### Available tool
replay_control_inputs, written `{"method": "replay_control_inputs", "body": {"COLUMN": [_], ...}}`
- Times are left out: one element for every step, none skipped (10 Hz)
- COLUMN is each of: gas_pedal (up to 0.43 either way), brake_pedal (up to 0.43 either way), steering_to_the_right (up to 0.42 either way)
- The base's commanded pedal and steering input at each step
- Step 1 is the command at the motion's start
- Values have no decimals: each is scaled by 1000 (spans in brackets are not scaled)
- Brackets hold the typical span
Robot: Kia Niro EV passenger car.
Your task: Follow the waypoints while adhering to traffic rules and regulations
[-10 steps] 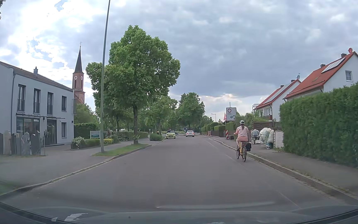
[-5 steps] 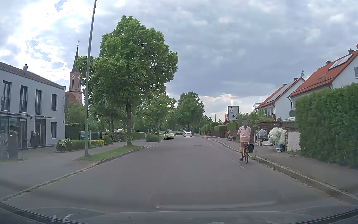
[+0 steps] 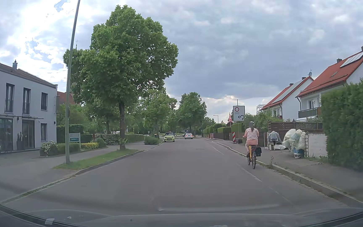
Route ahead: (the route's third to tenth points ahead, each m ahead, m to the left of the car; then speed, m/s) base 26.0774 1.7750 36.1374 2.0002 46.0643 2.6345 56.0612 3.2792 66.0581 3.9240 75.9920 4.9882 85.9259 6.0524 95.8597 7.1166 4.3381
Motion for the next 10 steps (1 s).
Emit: {"method": "replay_control_inputs", "body": {"gas_pedal": [8, 0, 0, 0, 0, 0, 0, 0, 0, 0], "brake_pedal": [18, 18, 18, 18, 18, 18, 18, 18, 18, 18], "steering_to_the_right": [15, 16, 15, 12, 10, 10, 10, 9, 6, 4]}}
